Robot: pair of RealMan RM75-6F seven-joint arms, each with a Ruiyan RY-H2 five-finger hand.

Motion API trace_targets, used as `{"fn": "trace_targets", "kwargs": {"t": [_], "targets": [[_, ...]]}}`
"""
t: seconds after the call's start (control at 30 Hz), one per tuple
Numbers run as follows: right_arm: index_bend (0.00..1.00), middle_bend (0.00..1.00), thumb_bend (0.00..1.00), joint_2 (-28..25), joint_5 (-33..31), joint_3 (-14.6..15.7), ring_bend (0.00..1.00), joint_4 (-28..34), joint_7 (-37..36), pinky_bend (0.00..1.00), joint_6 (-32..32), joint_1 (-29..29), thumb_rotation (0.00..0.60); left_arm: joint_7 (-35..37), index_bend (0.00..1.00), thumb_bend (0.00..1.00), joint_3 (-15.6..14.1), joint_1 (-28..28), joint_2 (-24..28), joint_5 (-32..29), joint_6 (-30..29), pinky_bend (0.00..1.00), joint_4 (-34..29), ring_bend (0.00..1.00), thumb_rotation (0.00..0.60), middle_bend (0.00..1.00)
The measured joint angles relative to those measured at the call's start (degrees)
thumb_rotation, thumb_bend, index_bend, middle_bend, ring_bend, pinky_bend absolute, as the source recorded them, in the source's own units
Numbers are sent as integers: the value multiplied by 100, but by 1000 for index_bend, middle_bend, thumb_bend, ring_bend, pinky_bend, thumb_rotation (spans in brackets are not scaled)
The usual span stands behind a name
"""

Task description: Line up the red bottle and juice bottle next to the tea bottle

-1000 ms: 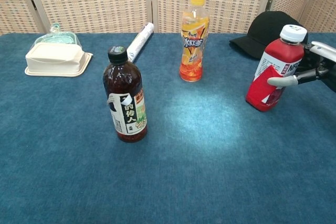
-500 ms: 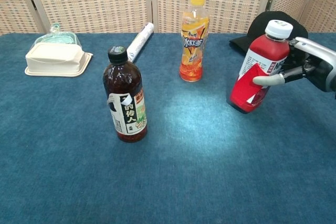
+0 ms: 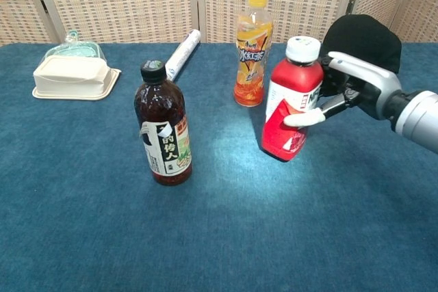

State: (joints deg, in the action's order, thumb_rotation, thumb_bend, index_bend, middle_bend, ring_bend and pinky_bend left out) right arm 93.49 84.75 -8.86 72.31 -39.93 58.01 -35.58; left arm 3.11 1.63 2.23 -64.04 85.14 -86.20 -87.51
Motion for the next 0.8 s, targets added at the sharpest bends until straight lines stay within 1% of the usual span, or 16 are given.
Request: {"fn": "trace_targets", "kwargs": {"t": [0.17,0.4,0.67,0.77,0.8], "targets": [[414,446,105,72,-72,-30,370,260,356,545,-202,-187,600,26,416,206,37,-13,14,-62,-17,554,22,364,600,332],[414,447,106,223,-92,-27,370,458,655,545,-360,-381,600,61,416,206,76,-21,23,-134,-10,554,61,364,600,332],[414,442,105,347,-22,73,370,425,719,545,-415,-479,600,105,416,206,88,-38,44,-129,-43,554,53,364,600,332],[414,411,100,343,40,141,369,336,632,543,-424,-492,600,107,416,206,86,-43,50,-120,-49,554,53,364,600,332],[403,390,90,339,70,170,355,295,592,529,-425,-496,600,108,416,206,85,-44,50,-120,-50,554,53,364,600,332]]}}
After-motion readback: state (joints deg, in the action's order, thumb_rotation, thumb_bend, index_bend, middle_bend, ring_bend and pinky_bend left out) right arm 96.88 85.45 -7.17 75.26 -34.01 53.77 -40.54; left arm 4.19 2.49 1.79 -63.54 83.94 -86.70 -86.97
